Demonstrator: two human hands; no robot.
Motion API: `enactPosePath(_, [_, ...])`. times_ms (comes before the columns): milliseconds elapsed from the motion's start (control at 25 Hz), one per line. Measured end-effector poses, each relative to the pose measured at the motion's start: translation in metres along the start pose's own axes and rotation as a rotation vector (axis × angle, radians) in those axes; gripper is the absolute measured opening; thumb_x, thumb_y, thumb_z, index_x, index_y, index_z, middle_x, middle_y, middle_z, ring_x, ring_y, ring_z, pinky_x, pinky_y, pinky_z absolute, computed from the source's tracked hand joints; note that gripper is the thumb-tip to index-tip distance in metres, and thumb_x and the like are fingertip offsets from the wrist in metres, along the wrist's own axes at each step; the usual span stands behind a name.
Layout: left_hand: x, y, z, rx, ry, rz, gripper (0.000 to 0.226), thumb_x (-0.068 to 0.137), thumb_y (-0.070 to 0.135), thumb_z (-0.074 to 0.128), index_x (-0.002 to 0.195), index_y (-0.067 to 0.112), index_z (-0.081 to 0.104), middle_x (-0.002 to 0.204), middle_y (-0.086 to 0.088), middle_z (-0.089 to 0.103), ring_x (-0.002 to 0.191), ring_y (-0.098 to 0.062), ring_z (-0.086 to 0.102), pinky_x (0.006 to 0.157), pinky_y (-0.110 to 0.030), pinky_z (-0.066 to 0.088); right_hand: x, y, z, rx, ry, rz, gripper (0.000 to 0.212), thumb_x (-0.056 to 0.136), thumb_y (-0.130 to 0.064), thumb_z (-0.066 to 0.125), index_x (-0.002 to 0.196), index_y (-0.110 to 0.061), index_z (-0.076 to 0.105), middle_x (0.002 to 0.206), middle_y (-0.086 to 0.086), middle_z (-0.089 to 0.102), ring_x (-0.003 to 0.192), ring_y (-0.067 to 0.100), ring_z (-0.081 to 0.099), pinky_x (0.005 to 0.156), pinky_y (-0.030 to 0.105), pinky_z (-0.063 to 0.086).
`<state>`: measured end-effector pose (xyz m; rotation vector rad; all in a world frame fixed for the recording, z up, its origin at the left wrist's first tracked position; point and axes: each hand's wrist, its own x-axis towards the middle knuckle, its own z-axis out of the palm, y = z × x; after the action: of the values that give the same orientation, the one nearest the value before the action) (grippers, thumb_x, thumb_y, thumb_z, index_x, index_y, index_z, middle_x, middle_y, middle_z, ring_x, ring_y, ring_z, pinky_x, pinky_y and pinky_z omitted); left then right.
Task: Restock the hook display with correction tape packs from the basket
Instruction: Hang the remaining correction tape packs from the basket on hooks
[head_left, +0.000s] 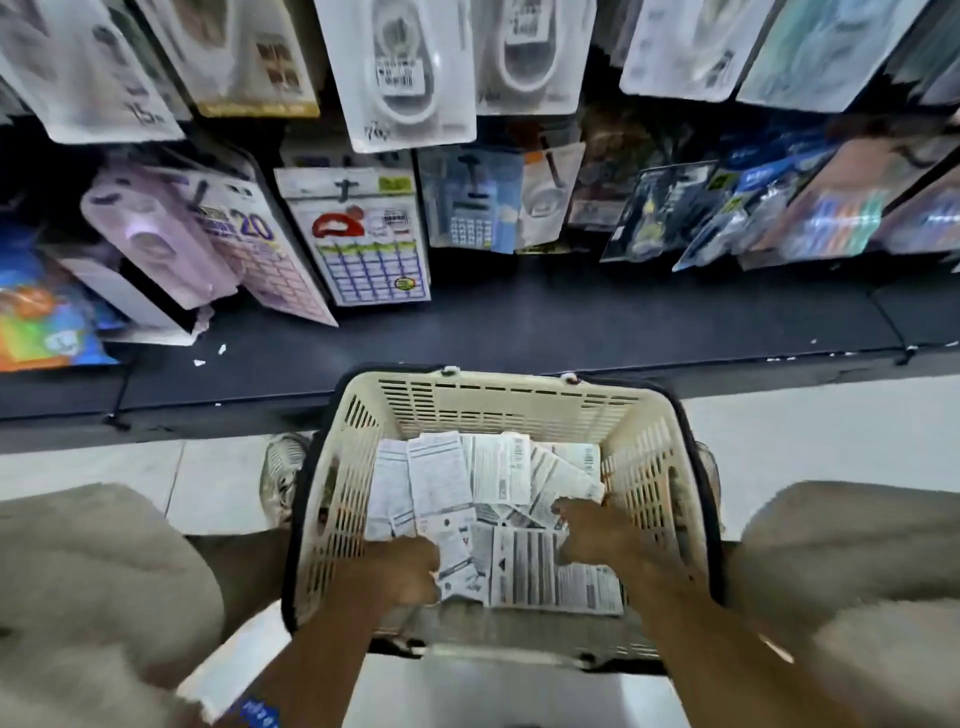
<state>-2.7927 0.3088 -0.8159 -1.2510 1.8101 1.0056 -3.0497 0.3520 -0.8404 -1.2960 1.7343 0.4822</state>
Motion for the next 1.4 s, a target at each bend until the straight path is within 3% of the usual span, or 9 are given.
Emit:
enactPosePath(160, [0.023, -0.003, 0.006, -0.135, 0.075, 0.065, 0.038, 0.095, 0.035, 0.061, 0.132, 0.026, 0.058, 0.133, -0.001, 0.062, 0.114, -0.019, 0.063, 0.09, -0.026, 0.049, 0.041, 0.007, -0.001, 0.082, 0.321, 0.001, 0.096, 0.082, -0.034, 0.079, 0.158, -0.017, 0.022, 0.163, 0.005, 0.027, 0.144, 0.028, 0.036, 0.116, 0.039, 0.035])
enactPosePath(600, [0.055, -0.005, 0.01, -0.321, 0.051, 0.05, 0.031, 0.096, 0.029, 0.06, 0.127, 0.024, 0.06, 0.122, -0.002, 0.068, 0.103, -0.021, 0.068, 0.087, -0.029, 0.057, 0.088, 0.016, -0.011, 0.103, 0.308, -0.001, 0.098, 0.07, -0.068, 0.076, 0.145, -0.022, 0.031, 0.149, 0.007, 0.047, 0.126, 0.033, 0.057, 0.096, 0.043, 0.049])
enactPosePath(840, [0.048, -0.004, 0.009, -0.299, 0.084, 0.064, 0.033, 0.095, 0.03, 0.062, 0.128, 0.027, 0.06, 0.121, -0.003, 0.068, 0.105, -0.021, 0.066, 0.092, -0.035, 0.055, 0.085, 0.012, -0.01, -0.1, 0.094, 0.115, 0.125, 0.063, -0.076, 0.076, 0.158, -0.019, 0.017, 0.154, 0.011, 0.045, 0.141, 0.034, 0.043, 0.11, 0.046, 0.041])
enactPosePath(960, [0.044, 0.0, 0.012, -0.271, 0.067, 0.071, 0.034, 0.096, 0.031, 0.06, 0.129, 0.028, 0.059, 0.123, -0.003, 0.068, 0.104, -0.021, 0.066, 0.093, -0.033, 0.054, 0.079, 0.005, -0.024, -0.225, 0.105, -0.049, 0.102, 0.064, -0.069, 0.08, 0.149, -0.025, 0.045, 0.15, 0.009, 0.045, 0.139, 0.033, 0.039, 0.113, 0.045, 0.035])
enactPosePath(1040, [0.045, 0.002, 0.012, -0.271, 0.055, 0.077, 0.033, 0.096, 0.03, 0.06, 0.129, 0.028, 0.058, 0.124, -0.002, 0.067, 0.105, -0.021, 0.066, 0.093, -0.033, 0.054, 0.074, 0.004, -0.033, -0.014, -0.085, -0.131, 0.078, 0.074, -0.043, 0.086, 0.143, -0.026, 0.052, 0.146, 0.003, 0.054, 0.13, 0.025, 0.05, 0.104, 0.032, 0.041])
enactPosePath(1120, [0.045, 0.003, 0.009, -0.298, 0.046, 0.068, 0.032, 0.096, 0.03, 0.06, 0.128, 0.029, 0.059, 0.123, -0.001, 0.067, 0.104, -0.021, 0.066, 0.093, -0.036, 0.054, 0.066, 0.005, -0.032, 0.184, -0.394, -0.083, 0.08, 0.082, -0.024, 0.081, 0.151, -0.023, 0.041, 0.153, 0.002, 0.048, 0.138, 0.026, 0.045, 0.11, 0.032, 0.036])
enactPosePath(1200, [0.048, 0.005, 0.007, -0.352, 0.051, 0.054, 0.031, 0.095, 0.03, 0.062, 0.126, 0.03, 0.059, 0.118, 0.002, 0.066, 0.1, -0.017, 0.066, 0.09, -0.034, 0.055, 0.052, 0.001, -0.022, 0.274, -0.613, -0.04, 0.091, 0.082, -0.034, 0.079, 0.158, -0.025, 0.029, 0.162, 0.003, 0.034, 0.15, 0.029, 0.028, 0.122, 0.042, 0.022])
enactPosePath(1320, [0.048, 0.012, 0.011, -0.43, -0.001, 0.057, 0.03, 0.091, 0.027, 0.067, 0.12, 0.033, 0.061, 0.104, 0.006, 0.063, 0.091, -0.01, 0.062, 0.075, -0.027, 0.049, 0.035, 0.0, -0.009, 0.416, -0.635, -0.165, 0.112, 0.084, -0.019, 0.08, 0.16, -0.026, -0.002, 0.16, -0.01, 0.026, 0.15, 0.017, 0.019, 0.111, 0.015, 0.023])
enactPosePath(1400, [0.049, 0.016, 0.015, -0.419, -0.035, 0.068, 0.03, 0.09, 0.027, 0.069, 0.118, 0.032, 0.062, 0.106, 0.007, 0.061, 0.095, -0.011, 0.06, 0.075, -0.024, 0.044, 0.033, -0.002, 0.001, 0.402, -0.544, -0.234, 0.123, 0.077, -0.012, 0.086, 0.159, -0.028, -0.005, 0.157, -0.007, 0.037, 0.142, 0.013, 0.031, 0.108, 0.016, 0.035])
